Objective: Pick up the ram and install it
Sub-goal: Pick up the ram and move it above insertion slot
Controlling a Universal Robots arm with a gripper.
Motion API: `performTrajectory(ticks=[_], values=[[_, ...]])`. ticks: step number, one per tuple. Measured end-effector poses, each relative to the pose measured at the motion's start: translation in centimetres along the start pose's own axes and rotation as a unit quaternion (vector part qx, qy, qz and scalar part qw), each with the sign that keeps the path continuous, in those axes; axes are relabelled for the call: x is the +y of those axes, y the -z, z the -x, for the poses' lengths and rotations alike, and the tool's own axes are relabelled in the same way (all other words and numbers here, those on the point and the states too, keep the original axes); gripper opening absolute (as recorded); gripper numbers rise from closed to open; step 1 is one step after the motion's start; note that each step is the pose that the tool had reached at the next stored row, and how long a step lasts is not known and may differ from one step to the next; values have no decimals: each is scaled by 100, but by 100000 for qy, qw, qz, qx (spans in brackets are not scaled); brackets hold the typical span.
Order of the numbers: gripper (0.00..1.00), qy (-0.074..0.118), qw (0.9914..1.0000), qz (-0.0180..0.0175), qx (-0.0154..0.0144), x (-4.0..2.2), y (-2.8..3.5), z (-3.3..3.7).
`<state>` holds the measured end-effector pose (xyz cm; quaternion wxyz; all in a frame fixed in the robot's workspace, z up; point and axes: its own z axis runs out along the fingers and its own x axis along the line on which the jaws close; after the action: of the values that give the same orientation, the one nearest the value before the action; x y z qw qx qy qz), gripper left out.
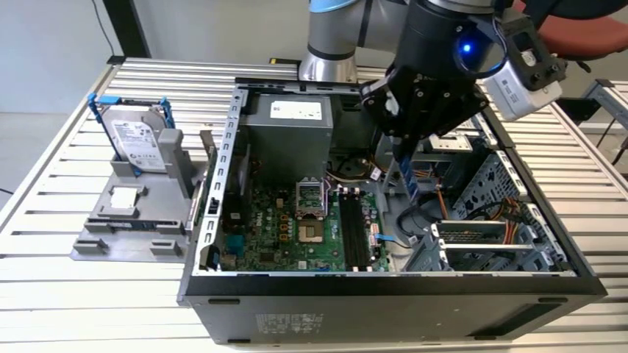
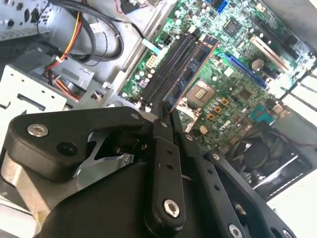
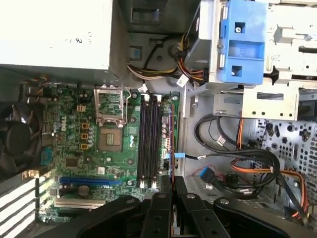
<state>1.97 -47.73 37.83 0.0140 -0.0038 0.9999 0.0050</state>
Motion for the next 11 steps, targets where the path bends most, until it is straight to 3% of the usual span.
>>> performTrajectory(ticks=[3,11], values=[[0,-1503,99989,-45,-13,0,-45,-6],[0,-1974,99980,-115,-12,11,-155,-22]])
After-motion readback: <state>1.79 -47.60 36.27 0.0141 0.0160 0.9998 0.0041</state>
